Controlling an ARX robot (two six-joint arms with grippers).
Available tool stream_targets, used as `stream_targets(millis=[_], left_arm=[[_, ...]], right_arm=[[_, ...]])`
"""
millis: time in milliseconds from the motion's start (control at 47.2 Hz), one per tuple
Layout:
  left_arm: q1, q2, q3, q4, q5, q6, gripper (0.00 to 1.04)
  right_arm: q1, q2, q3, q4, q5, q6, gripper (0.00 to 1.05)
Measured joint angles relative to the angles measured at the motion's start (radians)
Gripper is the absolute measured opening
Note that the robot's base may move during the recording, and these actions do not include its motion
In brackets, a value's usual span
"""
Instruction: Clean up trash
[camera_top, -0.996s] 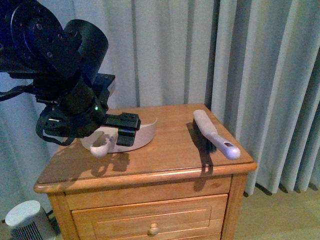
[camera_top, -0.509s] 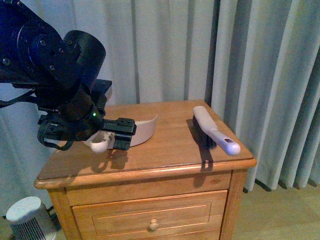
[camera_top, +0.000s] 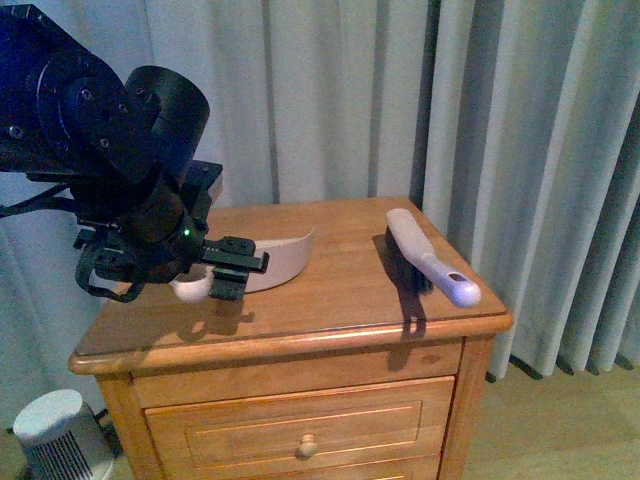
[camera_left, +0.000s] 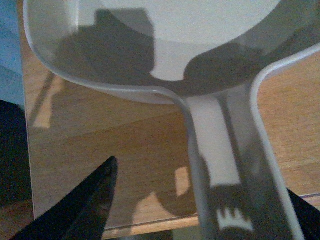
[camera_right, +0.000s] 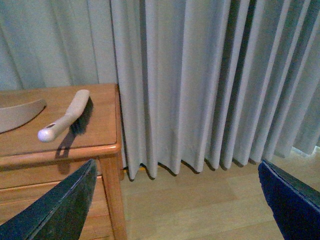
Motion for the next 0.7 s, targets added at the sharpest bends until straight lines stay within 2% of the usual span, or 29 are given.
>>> stream_targets(millis=[318, 572, 699], left_arm=[[0.003, -0.003, -0.005, 0.006, 0.004, -0.011, 0.28], [0.007, -0.062, -0.079, 0.118, 0.014, 0.002, 0.26], [0.007, -0.167, -0.164, 0.256, 0.024, 0.049, 0.26]], right_arm=[[0.000, 0.000, 0.000, 0.000, 0.000, 0.000, 0.97], [0.000, 0.000, 0.000, 0.000, 0.000, 0.000, 0.97], [0.000, 0.000, 0.000, 0.000, 0.000, 0.000, 0.97]])
